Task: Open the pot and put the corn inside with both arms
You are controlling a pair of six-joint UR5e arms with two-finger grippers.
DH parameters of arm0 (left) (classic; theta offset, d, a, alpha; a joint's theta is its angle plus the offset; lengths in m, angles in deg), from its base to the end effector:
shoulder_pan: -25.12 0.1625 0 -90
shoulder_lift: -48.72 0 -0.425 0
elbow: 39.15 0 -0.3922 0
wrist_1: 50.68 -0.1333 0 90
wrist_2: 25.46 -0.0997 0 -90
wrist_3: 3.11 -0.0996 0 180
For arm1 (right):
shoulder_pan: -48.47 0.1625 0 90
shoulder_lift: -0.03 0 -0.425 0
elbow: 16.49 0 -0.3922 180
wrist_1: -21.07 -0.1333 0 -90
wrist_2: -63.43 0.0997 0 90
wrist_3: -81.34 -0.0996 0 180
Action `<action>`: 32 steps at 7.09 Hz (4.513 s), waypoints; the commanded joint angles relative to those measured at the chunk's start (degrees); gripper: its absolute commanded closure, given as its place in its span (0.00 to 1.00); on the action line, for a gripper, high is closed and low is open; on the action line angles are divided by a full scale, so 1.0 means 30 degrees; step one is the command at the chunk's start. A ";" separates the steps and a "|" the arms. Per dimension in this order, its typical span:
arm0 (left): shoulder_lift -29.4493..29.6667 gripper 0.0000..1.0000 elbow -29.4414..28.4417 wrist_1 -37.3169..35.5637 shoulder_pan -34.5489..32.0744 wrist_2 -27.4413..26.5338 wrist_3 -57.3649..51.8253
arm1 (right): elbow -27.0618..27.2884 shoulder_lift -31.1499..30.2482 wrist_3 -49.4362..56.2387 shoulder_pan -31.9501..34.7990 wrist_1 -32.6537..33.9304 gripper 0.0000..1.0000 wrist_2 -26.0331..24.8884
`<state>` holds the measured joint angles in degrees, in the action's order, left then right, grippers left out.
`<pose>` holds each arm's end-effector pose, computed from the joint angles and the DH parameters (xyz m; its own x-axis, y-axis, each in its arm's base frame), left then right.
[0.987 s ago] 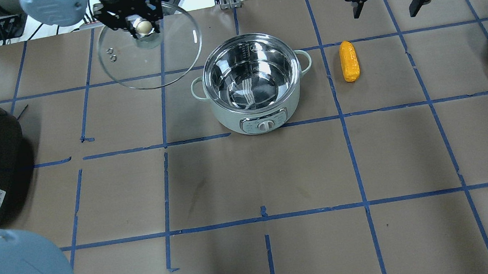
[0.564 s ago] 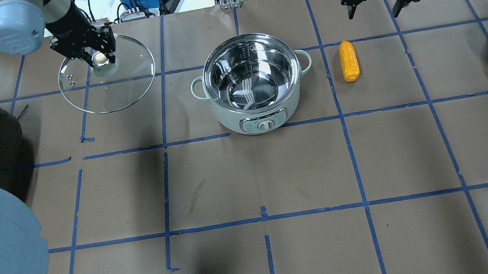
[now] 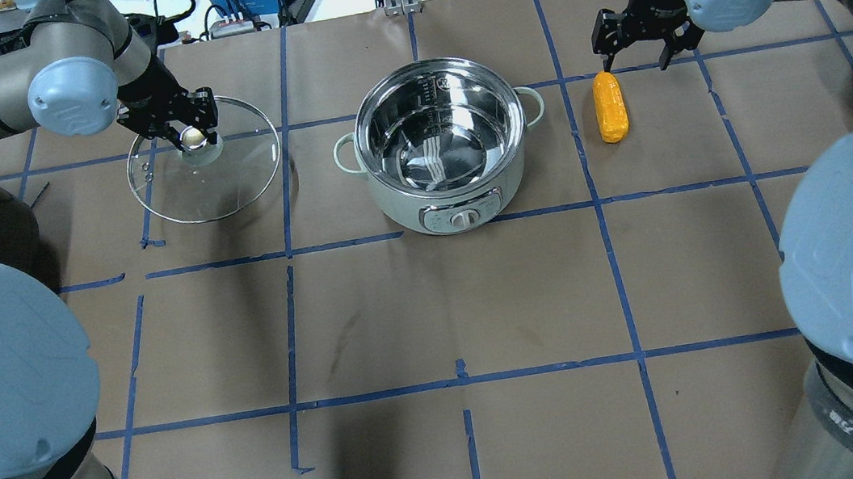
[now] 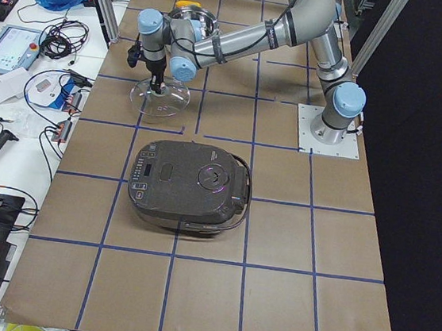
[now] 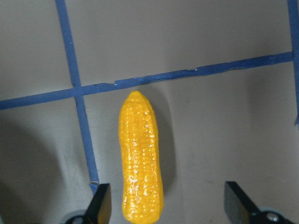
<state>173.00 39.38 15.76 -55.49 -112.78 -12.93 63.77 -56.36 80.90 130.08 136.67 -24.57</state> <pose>-0.0216 -0.7150 0.2635 -0.9990 0.0083 0.0438 0.0074 0.9998 -0.0209 0.0337 -0.7091 0.2613 -0.9877 0.1524 -0.0351 0.1534 0.9877 -0.0299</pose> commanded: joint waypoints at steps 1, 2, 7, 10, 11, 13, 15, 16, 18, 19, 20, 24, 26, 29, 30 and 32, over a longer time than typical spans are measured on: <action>0.0260 0.67 0.0421 -0.0058 0.0033 0.0014 0.0077 | -0.0033 0.1476 0.0234 -0.0251 0.0459 0.21 0.0008; 0.0261 0.17 0.0715 -0.0551 0.0033 0.0101 0.0136 | -0.0092 0.1484 0.0147 -0.0222 0.0489 0.22 0.0095; -0.3062 0.00 0.0279 0.2588 -0.0113 -0.0568 0.0402 | 0.0257 0.1718 0.0262 -0.0221 0.0403 0.68 0.2733; -0.8044 0.00 0.0569 0.6326 -0.1369 -0.0777 0.0430 | 0.0349 0.1662 0.0496 -0.0221 0.0489 0.90 0.2616; -0.8552 0.00 0.0571 0.6706 -0.1576 -0.0980 0.0401 | -0.0784 0.0964 0.0613 -0.0134 -0.0178 0.91 0.2470; -0.9256 0.00 0.0862 0.7989 -0.2218 -0.0982 0.0429 | -0.2752 -0.1581 0.0119 0.1465 -0.4888 0.91 0.2440; -0.9405 0.00 0.1097 0.8056 -0.2603 -0.1012 0.0517 | -0.2759 -0.2732 -0.2886 0.5583 -0.4670 0.91 0.1888; -0.9552 0.00 0.1099 0.8173 -0.2604 -0.1012 0.0517 | -0.2643 -0.2415 -0.5018 0.7436 -0.4203 0.91 -0.0090; -0.9699 0.00 0.1128 0.8437 -0.2604 -0.0983 0.0488 | -0.2642 -0.0430 -0.6178 0.8505 -0.1546 0.91 -0.0433; -0.9729 0.00 0.1157 0.8496 -0.2604 -0.0982 0.0401 | -0.2525 0.0189 -0.6153 0.8770 -0.1155 0.91 -0.0490; -0.9758 0.00 0.1157 0.8497 -0.2459 -0.1011 0.0342 | -0.2060 0.0804 -0.6124 0.8773 0.0241 0.89 -0.0461; -1.0135 0.00 0.1476 0.8584 -0.2515 -0.1041 0.0313 | -0.1263 0.1397 -0.6065 0.8744 0.1602 0.30 -0.0461; -1.1044 0.00 0.2732 0.8498 -0.2545 -0.1041 0.0371 | -0.1323 0.0380 -0.6122 0.8685 0.1312 0.00 -0.0432; -1.1339 0.00 0.2885 0.8584 -0.2545 -0.1100 0.0488 | -0.0972 -0.5349 -0.6035 0.7898 -0.5070 0.00 -0.0489; -1.1311 0.00 0.2857 0.8526 -0.2516 -0.1100 0.0459 | -0.0943 -0.7401 -0.5717 0.6879 -0.8761 0.03 -0.0461; -1.1311 0.00 0.2885 0.8497 -0.2516 -0.1100 0.0459 | -0.0623 -1.0018 -0.3844 0.4593 -1.4458 0.11 -0.0372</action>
<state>139.08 47.97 41.29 -63.05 -116.08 -11.54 61.26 -81.69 66.90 147.50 102.91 -25.67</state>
